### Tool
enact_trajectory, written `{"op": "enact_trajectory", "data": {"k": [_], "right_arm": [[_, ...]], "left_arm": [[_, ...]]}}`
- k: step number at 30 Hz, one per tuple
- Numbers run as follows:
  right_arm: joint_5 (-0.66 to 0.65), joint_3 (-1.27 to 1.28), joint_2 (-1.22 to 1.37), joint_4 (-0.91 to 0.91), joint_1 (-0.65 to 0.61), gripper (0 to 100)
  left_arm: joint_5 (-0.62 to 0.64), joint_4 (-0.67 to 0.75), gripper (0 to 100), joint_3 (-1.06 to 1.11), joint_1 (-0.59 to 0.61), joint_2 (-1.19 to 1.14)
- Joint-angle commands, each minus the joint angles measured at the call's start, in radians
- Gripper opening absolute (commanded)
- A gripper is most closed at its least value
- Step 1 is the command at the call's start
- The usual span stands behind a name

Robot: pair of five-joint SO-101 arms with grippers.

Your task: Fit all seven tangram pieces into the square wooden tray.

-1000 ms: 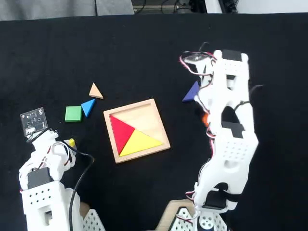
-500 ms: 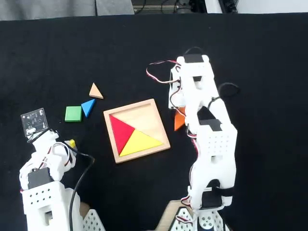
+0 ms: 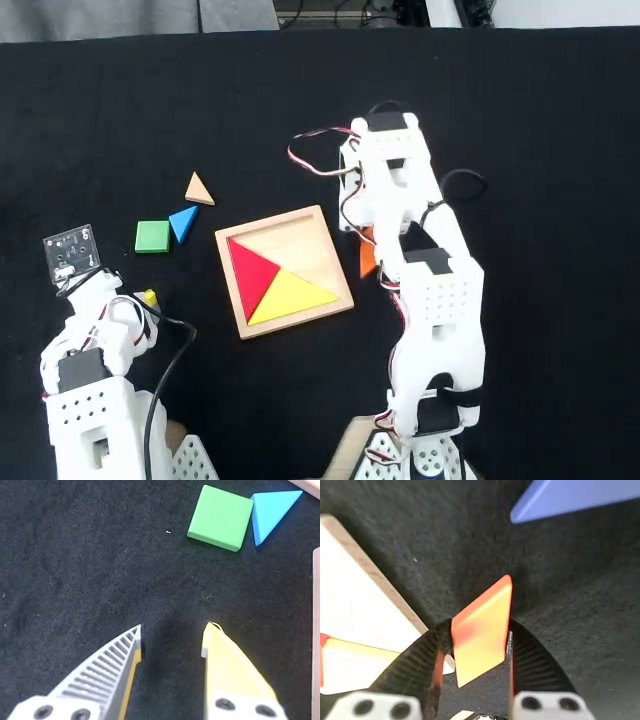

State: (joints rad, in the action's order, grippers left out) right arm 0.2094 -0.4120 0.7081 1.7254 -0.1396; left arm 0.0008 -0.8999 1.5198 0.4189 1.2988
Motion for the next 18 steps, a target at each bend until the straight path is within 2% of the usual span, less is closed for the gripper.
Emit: {"op": "enact_trajectory", "data": {"k": [1, 7, 9, 15, 18], "right_arm": [[-0.009, -0.056, -0.081, 0.040, -0.009, 11.8], [-0.009, 0.056, -0.179, 0.038, -0.005, 11.7], [-0.012, 0.096, -0.180, 0.038, 0.038, 11.9], [-0.311, 0.104, -0.240, 0.041, 0.152, 11.7], [-0.476, 0.185, -0.335, 0.041, 0.163, 12.0]], "left_arm": [[-0.006, 0.015, 21, -0.008, -0.001, 0.008], [-0.006, 0.015, 21, -0.008, -0.001, 0.008], [-0.008, 0.015, 21, -0.007, -0.010, 0.008], [-0.009, 0.011, 21, -0.005, -0.033, 0.008], [-0.009, 0.011, 21, -0.005, -0.035, 0.008]]}}
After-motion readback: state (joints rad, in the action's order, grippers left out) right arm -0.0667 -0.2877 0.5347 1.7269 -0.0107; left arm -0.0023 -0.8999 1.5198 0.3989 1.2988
